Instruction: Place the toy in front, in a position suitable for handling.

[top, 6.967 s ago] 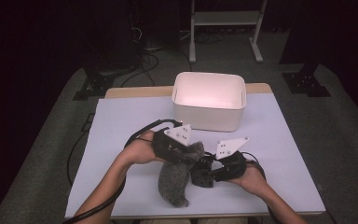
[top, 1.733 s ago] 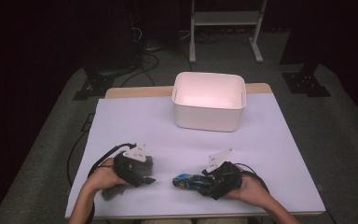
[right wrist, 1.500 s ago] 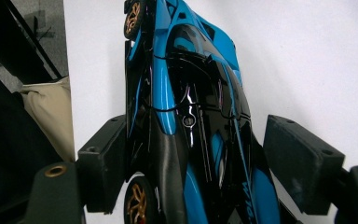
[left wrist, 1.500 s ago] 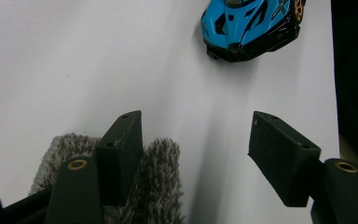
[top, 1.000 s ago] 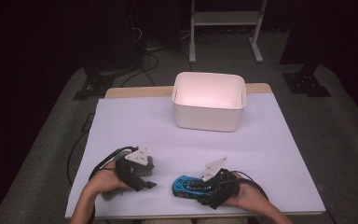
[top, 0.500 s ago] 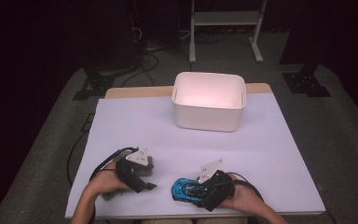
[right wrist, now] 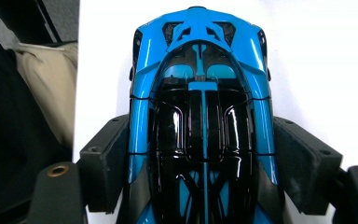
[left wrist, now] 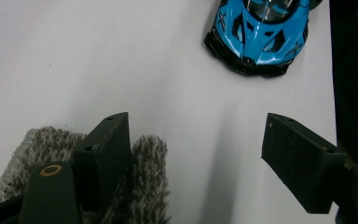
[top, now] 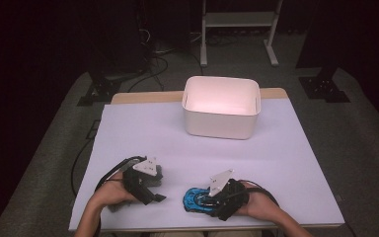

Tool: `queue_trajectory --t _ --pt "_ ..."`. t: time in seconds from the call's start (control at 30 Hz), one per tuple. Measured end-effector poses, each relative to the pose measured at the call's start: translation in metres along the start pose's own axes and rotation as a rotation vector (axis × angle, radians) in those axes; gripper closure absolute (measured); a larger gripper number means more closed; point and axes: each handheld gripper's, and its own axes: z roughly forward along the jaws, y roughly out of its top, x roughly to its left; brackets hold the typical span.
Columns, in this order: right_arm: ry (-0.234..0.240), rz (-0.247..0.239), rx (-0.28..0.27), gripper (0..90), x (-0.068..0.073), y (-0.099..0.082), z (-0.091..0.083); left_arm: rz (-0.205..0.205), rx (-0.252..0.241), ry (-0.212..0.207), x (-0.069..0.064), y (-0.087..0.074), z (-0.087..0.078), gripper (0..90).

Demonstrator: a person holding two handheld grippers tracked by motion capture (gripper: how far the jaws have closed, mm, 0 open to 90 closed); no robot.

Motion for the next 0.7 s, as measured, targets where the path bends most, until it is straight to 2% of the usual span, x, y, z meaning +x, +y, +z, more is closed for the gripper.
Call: queue_trajectory --t 0.1,0.27,0.3,0.43,0.47,0.57,0.7 --pt "-0.019 -0.015 0.007 25.2 -0.005 -0.001 -0.006 0.002 0.003 -0.004 0.0 0.0 0.001 22.7" --pt "-0.032 -0.003 0.016 25.3 -0.018 -0.006 -0.014 0.001 0.0 -0.008 0.001 0.0 0.001 21.9" --pt "-0.021 0.011 0.015 25.2 -0.024 -0.011 -0.02 0.002 -0.003 -0.006 0.001 0.0 0.0 21.9" --pt "-0.014 0.031 0.017 25.2 -0.031 -0.022 -0.025 0.0 -0.007 -0.002 0.001 0.0 0.0 21.5" --pt "0.016 0.059 0.002 25.2 -0.036 -0.031 -0.026 0.0 -0.006 -0.001 0.001 0.0 0.0 21.3" --pt "0.036 0.068 -0.02 25.0 -0.038 -0.039 -0.026 -0.003 -0.004 0.0 0.001 0.0 0.001 20.8" --pt "0.042 0.072 -0.021 24.4 -0.039 -0.039 -0.026 -0.002 -0.002 0.002 0.001 0.001 0.002 19.6"
